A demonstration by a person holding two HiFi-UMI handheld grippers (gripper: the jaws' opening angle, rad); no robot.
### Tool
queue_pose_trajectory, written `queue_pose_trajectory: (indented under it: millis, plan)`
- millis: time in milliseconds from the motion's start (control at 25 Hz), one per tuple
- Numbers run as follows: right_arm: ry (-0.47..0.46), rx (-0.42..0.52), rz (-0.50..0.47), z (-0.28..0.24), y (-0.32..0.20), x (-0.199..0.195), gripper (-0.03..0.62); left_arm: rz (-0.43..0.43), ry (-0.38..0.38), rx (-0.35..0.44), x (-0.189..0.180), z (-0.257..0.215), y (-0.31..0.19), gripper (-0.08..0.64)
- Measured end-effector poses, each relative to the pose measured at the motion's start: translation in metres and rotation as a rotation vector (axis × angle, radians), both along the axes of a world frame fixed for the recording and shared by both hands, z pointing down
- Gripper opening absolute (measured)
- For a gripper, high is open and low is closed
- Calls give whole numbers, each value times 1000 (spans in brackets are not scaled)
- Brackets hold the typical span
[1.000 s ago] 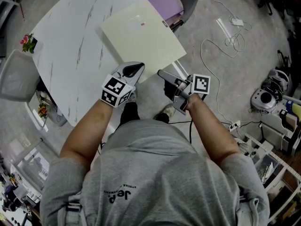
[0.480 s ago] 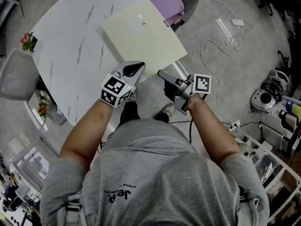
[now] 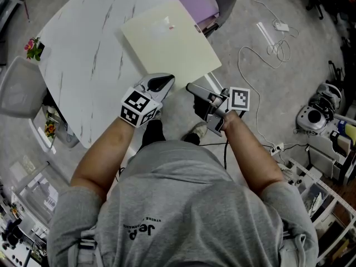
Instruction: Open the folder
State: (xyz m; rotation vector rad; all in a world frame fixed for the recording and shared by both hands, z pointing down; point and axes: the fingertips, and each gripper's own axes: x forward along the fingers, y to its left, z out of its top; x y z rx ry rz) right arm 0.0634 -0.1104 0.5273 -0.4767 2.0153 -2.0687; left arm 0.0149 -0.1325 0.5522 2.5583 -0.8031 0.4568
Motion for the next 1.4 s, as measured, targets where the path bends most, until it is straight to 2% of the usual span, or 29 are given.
queue_pose_trajectory:
  millis: [200,360,440,680,760,840,920,1240,1400]
  plan:
    - [-19,-13,30,7,-3,2,259,35,-14,-11,6,4,5,57]
    - [4,-16,34,15,-7,-6,258,49,-15,-35,4,9,8,57]
    - [44,-24,58,24,-10,-5,218,64,-12,-44,5,11,13,57]
    - [168,-71,102,50,-16,0,16,97,-14,-45,13,14,21,57]
    - [189,-49,100,50,-17,-3,11,97,-15,-42,12,14,21,57]
    - [210,10,99,45,-19,-6,6,91,-7,-43,10,13,20,57]
    - [243,115,94,33,-21,-10,5,82,2,-41,9,9,19,57]
    - [486,489,33,-1,-22,-17,5,63,11,4,0,-19,17,57]
    - [560,598,1,-9,-17,-23,5,9,-23,45,-14,-29,8,57]
